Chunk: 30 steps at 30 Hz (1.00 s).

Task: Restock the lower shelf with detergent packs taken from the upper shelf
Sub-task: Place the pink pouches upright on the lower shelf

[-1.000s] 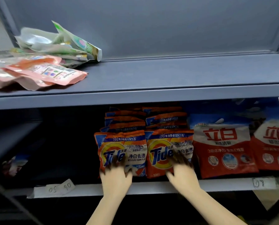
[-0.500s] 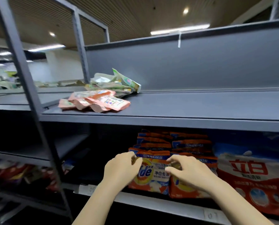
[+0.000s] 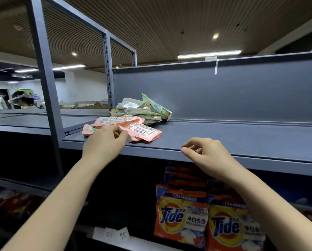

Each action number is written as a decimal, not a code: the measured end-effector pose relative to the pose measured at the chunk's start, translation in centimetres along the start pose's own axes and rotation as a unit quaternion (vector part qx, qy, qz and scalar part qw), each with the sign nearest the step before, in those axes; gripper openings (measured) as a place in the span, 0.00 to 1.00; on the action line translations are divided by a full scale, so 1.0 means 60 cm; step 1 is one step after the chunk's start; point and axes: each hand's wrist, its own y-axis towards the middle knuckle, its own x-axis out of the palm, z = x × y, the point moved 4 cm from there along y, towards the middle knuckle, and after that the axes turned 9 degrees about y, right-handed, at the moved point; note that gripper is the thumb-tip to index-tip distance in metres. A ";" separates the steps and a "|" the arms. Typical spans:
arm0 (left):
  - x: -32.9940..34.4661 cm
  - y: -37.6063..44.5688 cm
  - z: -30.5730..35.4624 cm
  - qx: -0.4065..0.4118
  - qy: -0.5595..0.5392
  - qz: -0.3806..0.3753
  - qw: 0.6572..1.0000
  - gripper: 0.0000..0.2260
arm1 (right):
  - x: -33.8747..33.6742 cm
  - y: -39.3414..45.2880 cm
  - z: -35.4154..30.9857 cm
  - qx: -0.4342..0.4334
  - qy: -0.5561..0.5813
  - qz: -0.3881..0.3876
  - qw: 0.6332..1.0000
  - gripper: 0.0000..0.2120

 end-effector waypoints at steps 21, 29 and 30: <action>0.132 0.277 -0.141 0.197 0.009 -0.192 0.961 0.21 | 0.247 0.215 -0.102 0.098 -0.198 -0.021 0.975 0.21; 0.146 0.289 -0.138 0.190 0.075 -0.188 0.961 0.20 | 0.193 0.206 -0.081 0.166 -0.316 0.080 0.931 0.23; 0.143 0.286 -0.138 0.177 0.062 -0.159 0.969 0.21 | 0.182 0.200 -0.080 0.176 -0.305 0.109 0.930 0.21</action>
